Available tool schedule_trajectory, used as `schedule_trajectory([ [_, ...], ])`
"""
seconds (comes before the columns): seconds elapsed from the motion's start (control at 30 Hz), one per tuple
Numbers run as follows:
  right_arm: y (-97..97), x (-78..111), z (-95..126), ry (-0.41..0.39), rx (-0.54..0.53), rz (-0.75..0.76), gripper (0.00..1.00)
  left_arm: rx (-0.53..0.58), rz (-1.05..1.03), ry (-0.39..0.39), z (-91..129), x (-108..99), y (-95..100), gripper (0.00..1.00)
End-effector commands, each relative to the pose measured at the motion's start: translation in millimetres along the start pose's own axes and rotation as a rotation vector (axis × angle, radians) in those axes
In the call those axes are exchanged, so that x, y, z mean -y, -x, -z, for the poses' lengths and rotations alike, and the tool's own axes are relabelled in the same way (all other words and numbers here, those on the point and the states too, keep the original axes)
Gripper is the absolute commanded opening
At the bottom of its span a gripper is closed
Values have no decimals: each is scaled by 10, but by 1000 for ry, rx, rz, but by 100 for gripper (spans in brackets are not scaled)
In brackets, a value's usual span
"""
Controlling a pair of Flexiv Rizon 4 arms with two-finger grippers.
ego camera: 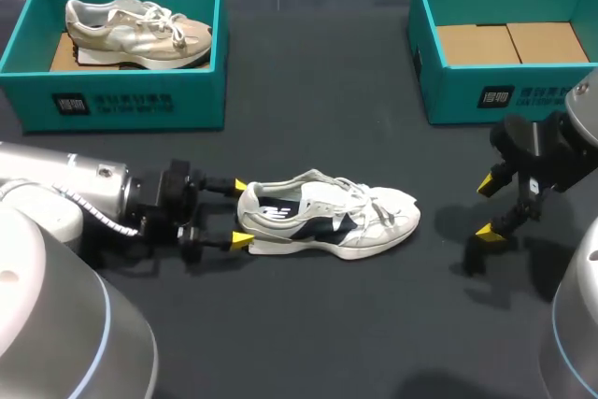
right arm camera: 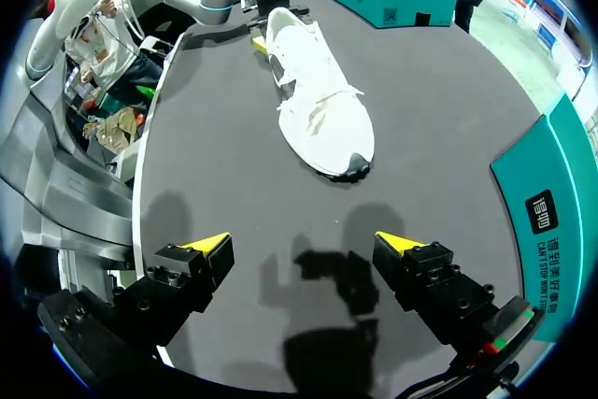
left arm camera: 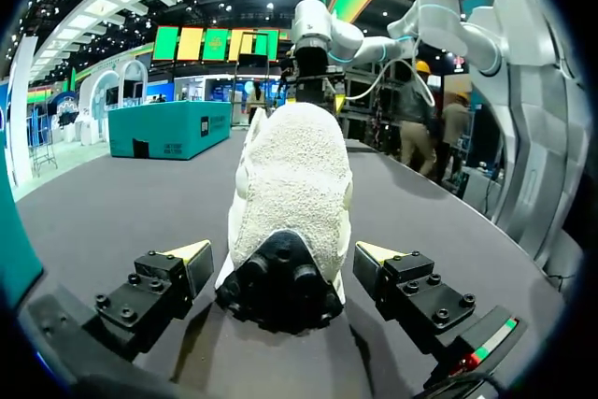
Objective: Take the shoe out of the shoebox, open the shoe tongue, remove and reinsert the insole, then place the shoe into the shoebox
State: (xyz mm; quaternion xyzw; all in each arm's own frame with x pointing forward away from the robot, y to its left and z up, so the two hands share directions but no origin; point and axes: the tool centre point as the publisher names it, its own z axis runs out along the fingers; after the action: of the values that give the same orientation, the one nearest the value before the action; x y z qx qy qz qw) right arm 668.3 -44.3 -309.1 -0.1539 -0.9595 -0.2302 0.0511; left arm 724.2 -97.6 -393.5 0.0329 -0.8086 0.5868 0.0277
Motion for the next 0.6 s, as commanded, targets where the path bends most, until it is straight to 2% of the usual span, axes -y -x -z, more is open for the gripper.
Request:
schedule_trajectory([
  [0.03,-12,3,-4,-2,3,0,100,-1,-1,-2,-84,-8,23,100],
  [0.6,-12,3,-4,-2,3,0,100,-15,-6,0,-302,-17,1,100],
])
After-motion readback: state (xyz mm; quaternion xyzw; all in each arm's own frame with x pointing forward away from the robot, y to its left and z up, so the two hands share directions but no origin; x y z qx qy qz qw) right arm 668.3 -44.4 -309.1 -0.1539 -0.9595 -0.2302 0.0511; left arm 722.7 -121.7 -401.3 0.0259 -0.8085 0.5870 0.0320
